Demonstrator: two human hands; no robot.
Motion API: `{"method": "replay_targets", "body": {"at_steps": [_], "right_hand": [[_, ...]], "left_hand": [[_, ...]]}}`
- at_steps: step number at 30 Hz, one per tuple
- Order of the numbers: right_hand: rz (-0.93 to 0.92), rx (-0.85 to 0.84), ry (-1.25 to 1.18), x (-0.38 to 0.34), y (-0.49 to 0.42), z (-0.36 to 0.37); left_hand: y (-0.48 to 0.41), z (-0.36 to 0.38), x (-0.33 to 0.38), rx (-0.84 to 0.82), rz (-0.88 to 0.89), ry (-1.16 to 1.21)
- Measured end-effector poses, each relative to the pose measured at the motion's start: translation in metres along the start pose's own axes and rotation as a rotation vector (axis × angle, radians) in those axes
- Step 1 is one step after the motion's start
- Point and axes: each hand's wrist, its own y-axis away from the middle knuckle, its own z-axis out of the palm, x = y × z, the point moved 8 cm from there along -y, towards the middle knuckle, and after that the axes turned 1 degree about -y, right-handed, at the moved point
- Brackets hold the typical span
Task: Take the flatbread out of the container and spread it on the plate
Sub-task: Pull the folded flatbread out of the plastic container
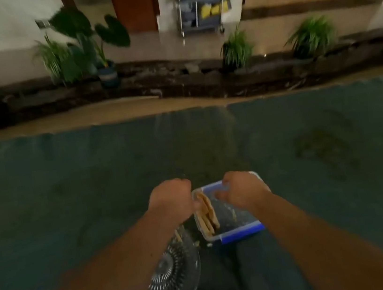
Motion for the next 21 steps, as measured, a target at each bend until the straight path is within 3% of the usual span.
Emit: {"method": "replay_targets", "body": {"at_steps": [4, 9, 13, 21], "right_hand": [[0.07, -0.16, -0.17, 0.011, -0.029, 0.072], [0.12, -0.206, -0.373, 0.022, -0.053, 0.118], [0.114, -0.216, -0.366, 0.026, -0.062, 0.13], [0.024, -0.174, -0.208, 0.021, -0.059, 0.126]], "left_hand": [[-0.016, 0.06, -0.008, -0.052, -0.129, 0.119], [-0.037, 0.096, -0.007, -0.018, -0.245, 0.347], [-0.049, 0.108, -0.004, 0.025, -0.293, 0.426], [-0.057, 0.109, -0.005, 0.082, -0.383, 0.357]]}}
